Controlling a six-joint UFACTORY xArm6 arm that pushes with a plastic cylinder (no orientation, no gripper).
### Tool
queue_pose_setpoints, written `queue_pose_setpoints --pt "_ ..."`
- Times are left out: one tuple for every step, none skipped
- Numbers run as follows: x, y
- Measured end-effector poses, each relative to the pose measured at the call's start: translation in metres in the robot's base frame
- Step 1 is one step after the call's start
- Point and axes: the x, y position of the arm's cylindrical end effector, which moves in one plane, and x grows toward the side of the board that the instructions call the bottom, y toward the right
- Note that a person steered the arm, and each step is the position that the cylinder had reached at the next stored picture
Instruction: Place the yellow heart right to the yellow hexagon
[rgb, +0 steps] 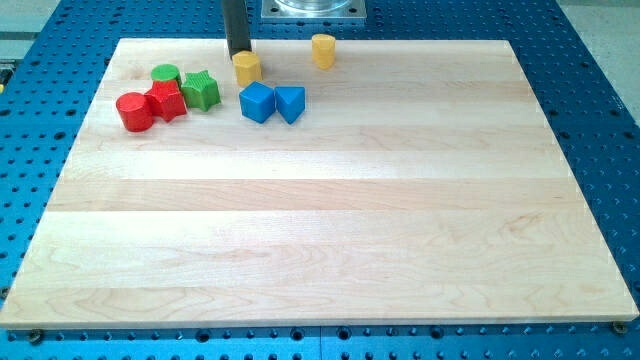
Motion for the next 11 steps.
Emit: queue_pose_setpoints --pt "0.053 0.025" --pt "0.044 0.031" --pt "0.004 0.03" --pt "-0.027 0.046" --pt "-0.043 0.062" --pt "-0.039 0.144" --pt "0.015 0.148" --pt "0.054 0.126" --pt "0.061 0.118" --pt "0.06 0.116" --pt "0.054 0.116"
